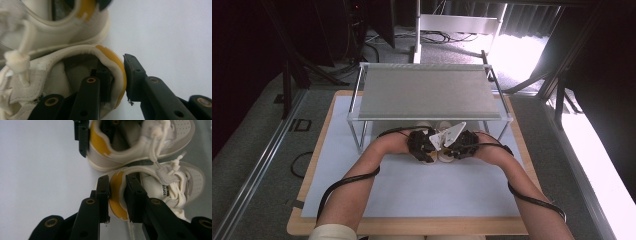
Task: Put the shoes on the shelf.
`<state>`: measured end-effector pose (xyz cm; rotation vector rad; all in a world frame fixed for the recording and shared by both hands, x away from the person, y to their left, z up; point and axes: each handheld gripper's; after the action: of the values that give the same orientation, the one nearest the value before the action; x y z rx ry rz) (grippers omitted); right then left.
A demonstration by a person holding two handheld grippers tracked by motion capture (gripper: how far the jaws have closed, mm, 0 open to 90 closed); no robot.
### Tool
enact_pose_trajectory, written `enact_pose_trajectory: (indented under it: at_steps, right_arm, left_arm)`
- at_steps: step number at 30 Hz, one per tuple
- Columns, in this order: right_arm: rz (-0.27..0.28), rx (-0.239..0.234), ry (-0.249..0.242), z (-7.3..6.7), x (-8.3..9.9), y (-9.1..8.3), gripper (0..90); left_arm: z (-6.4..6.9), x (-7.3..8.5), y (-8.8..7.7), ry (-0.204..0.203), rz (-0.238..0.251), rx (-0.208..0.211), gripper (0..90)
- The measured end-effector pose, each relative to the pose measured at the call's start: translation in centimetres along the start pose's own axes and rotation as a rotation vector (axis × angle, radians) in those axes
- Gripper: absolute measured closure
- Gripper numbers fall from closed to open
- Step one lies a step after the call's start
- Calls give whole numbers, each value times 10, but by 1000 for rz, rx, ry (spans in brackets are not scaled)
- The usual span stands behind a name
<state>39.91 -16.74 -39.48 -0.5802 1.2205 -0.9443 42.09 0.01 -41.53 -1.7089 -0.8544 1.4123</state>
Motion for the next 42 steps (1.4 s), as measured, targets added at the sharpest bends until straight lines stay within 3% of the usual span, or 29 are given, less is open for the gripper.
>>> enact_pose_trajectory:
  at_steps: [2,4,5,6,7,12,16,20,23,26,31,33,35,38,42]
  right_arm:
    - [-3,0,-10,-2,-1,1,729]
    - [13,36,4,-3,-2,1,694]
    - [26,56,26,-3,-1,-1,649]
    - [43,74,47,-3,-1,-2,620]
    - [53,75,71,-3,0,-5,610]
    - [124,154,145,-9,7,-15,571]
    - [200,202,208,-19,14,-23,580]
    - [244,229,298,-30,22,-27,609]
    - [244,295,339,-40,28,-23,617]
    - [243,326,378,-47,36,-19,691]
    - [236,354,426,-52,50,-13,855]
    - [226,370,448,-53,54,-8,870]
    - [227,377,474,-52,58,-4,880]
    - [232,383,495,-51,61,2,879]
    - [240,387,512,-49,60,6,878]
  left_arm:
    - [0,-1,0,-8,6,-22,707]
    - [2,-1,0,-41,8,-90,633]
    - [1,-3,-1,-122,2,-114,594]
    - [1,-5,-2,-231,3,-166,542]
    - [1,-6,-4,-289,8,-203,469]
    - [16,-4,-12,-270,27,-297,448]
    - [25,-5,-22,-325,38,-350,447]
    - [38,-9,-32,-367,112,-388,447]
    - [48,-15,-36,-393,156,-394,448]
    - [57,-19,-33,-390,146,-408,448]
    - [66,-16,-22,-430,135,-425,491]
    - [65,-13,-17,-469,129,-438,523]
    - [65,-12,-12,-474,111,-462,546]
    - [63,-10,-5,-496,96,-466,617]
    - [62,-13,-1,-483,73,-491,686]
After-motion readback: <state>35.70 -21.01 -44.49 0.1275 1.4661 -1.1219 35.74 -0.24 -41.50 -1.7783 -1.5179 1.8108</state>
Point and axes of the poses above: each handheld gripper's, and its own axes: y roughly forward along the jaws, x roughly out of its underside, z roughly to its right, and after that the axes turned 6 degrees about z, right-handed
